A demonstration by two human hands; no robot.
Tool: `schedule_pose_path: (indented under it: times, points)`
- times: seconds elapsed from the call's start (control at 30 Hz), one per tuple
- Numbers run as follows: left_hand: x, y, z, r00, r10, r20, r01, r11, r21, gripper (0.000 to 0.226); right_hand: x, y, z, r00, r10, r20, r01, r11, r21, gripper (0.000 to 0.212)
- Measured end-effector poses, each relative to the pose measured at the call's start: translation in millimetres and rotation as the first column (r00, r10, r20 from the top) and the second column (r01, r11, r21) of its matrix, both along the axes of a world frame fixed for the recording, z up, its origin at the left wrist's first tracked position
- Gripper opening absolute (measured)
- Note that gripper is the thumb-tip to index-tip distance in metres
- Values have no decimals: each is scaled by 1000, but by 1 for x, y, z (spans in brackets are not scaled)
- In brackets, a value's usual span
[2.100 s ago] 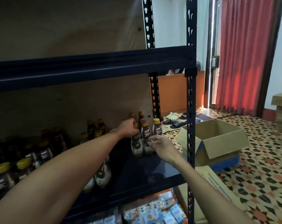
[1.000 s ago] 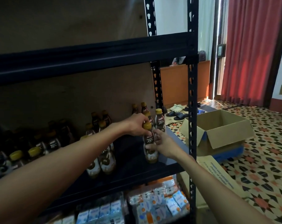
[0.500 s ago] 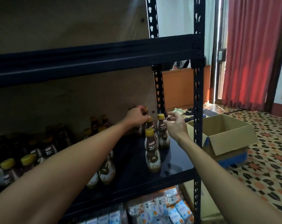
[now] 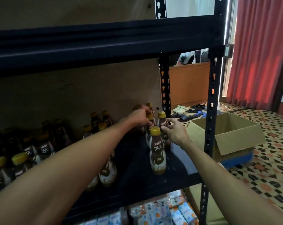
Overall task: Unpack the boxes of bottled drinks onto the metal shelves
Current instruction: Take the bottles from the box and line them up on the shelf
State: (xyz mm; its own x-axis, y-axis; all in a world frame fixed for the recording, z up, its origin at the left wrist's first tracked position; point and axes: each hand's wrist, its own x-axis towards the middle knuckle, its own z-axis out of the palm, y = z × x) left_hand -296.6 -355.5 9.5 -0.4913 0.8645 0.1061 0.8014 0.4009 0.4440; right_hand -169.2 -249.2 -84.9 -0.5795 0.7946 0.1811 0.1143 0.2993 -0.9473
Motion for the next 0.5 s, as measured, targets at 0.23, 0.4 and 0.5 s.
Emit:
schedule_pose_path:
  times: [0.23,0.4,0.5]
  points:
    - [-14,-18,3,999,19,-26,-20,998,-53,52,-12,-9,-3,997,83,7,-83,996,23,35]
    - [-13,-21,-1,999,25,-28,-26,999,-22,53,-14,-10,-4,996,85,18,-85,996,35,34]
    - [-13,-20,-2,999,22,-28,-22,1000,-6,51,-14,-9,-5,995,104,-8,-104,995,8,29]
